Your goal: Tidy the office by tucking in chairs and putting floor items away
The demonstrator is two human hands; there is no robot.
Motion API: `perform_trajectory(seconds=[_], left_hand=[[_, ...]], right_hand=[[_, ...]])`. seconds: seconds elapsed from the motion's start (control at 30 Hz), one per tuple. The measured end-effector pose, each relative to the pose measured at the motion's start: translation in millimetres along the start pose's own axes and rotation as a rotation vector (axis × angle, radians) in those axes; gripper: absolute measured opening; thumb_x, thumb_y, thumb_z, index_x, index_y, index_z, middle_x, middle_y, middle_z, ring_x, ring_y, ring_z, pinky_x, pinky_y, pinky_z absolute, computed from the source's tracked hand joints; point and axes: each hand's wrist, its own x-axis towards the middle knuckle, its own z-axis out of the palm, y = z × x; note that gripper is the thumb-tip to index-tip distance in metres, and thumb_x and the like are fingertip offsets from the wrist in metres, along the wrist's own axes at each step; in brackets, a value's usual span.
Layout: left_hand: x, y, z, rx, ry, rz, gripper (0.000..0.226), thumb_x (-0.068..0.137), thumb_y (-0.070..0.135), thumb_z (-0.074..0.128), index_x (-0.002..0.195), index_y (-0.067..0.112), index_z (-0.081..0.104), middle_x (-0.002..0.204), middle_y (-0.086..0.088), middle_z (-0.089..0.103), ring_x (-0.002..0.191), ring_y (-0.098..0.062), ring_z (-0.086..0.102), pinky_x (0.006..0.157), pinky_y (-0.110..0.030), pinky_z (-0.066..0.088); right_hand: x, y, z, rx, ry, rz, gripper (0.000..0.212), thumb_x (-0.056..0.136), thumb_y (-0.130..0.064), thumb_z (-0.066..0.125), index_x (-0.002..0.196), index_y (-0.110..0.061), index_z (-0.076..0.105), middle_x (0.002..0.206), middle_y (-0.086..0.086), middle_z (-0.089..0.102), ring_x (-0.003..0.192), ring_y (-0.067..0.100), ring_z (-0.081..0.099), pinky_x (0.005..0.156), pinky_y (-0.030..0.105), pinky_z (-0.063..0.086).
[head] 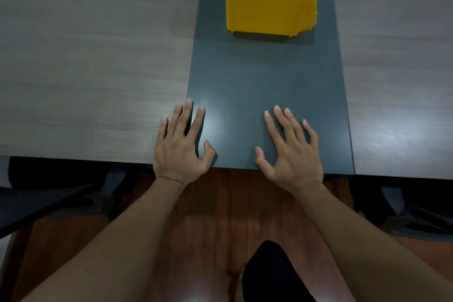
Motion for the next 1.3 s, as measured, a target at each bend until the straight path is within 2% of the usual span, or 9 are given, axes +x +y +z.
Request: perform_trajectory(seconds=[0.43, 0.8, 1.03, 1.3], left_hand=[[3.2, 0.6, 0.8, -0.011, -0.015, 0.0, 0.084, 0.093, 0.049, 0.052, 0.169, 0.029, 0.023, 0.178, -0.002, 0.015, 0.165, -0.023, 0.013, 0.131, -0.052, 0.019], [12.4, 4.3, -7.2, 0.012, -0.116, -0.013, 0.076, 0.102, 0.04, 0.043, 0.17, 0.028, 0.012, 0.179, -0.004, 0.006, 0.166, -0.024, 0.006, 0.13, -0.054, 0.018], [18.9, 5.7, -13.7, -0.008, -0.197, -0.037, 0.075, 0.105, 0.034, 0.044, 0.17, 0.027, 0.01, 0.18, -0.002, 0.001, 0.166, -0.023, 0.002, 0.13, -0.055, 0.018], [16.5, 3.7, -10.8, -0.015, -0.216, -0.042, 0.075, 0.105, 0.036, 0.041, 0.17, 0.028, 0.006, 0.18, 0.0, -0.001, 0.166, -0.022, 0.0, 0.13, -0.054, 0.016]], right_hand=[[2.9, 2.3, -0.3, 0.018, -0.003, -0.003, 0.083, 0.098, -0.065, 0.039, 0.169, -0.027, 0.019, 0.177, -0.002, 0.017, 0.164, 0.017, 0.016, 0.127, 0.053, 0.02], [11.7, 5.0, -4.6, 0.019, -0.074, 0.004, 0.084, 0.098, -0.065, 0.038, 0.17, -0.027, 0.014, 0.178, -0.002, 0.01, 0.165, 0.017, 0.011, 0.127, 0.053, 0.02], [16.6, 4.0, -11.0, 0.02, -0.133, 0.002, 0.084, 0.099, -0.065, 0.038, 0.17, -0.026, 0.012, 0.179, -0.003, 0.006, 0.165, 0.018, 0.008, 0.127, 0.055, 0.022], [15.2, 3.2, -11.3, 0.019, -0.176, -0.006, 0.084, 0.101, -0.064, 0.036, 0.17, -0.027, 0.005, 0.179, -0.003, 0.0, 0.165, 0.018, 0.003, 0.129, 0.054, 0.018]])
